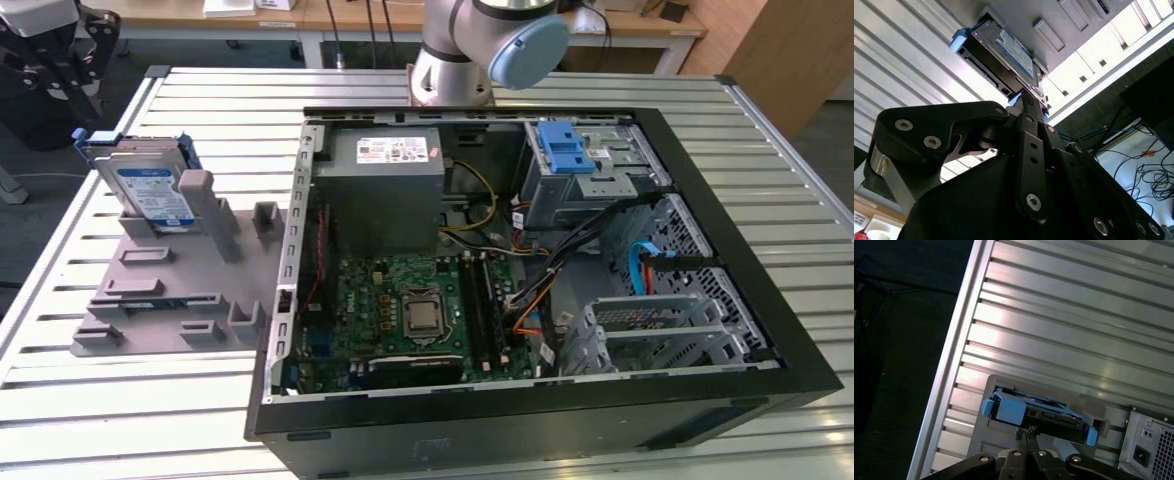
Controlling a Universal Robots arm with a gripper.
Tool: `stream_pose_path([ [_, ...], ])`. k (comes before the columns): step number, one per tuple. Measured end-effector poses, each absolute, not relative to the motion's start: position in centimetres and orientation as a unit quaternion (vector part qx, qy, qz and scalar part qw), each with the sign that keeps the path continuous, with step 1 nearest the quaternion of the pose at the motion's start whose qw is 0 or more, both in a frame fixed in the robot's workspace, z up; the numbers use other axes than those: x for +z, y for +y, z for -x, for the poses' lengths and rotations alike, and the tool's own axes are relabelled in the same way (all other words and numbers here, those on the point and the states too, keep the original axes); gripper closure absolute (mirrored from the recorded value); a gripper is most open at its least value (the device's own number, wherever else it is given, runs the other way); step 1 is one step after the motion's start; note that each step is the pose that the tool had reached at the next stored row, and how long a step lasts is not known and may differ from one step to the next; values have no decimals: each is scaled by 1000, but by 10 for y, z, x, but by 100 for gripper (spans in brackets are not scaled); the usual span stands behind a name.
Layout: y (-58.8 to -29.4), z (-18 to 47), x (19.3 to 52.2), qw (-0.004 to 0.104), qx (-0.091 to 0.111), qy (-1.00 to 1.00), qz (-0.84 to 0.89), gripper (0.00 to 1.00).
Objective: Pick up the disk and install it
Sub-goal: 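Pick up the disk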
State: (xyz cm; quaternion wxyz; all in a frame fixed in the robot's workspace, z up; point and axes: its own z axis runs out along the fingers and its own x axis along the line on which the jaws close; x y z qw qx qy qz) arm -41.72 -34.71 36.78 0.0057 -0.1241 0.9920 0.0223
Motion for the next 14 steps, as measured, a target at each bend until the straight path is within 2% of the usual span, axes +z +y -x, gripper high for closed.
stream_pose_path([
  [14,-347,417,368,5,22,989,149,89],
])
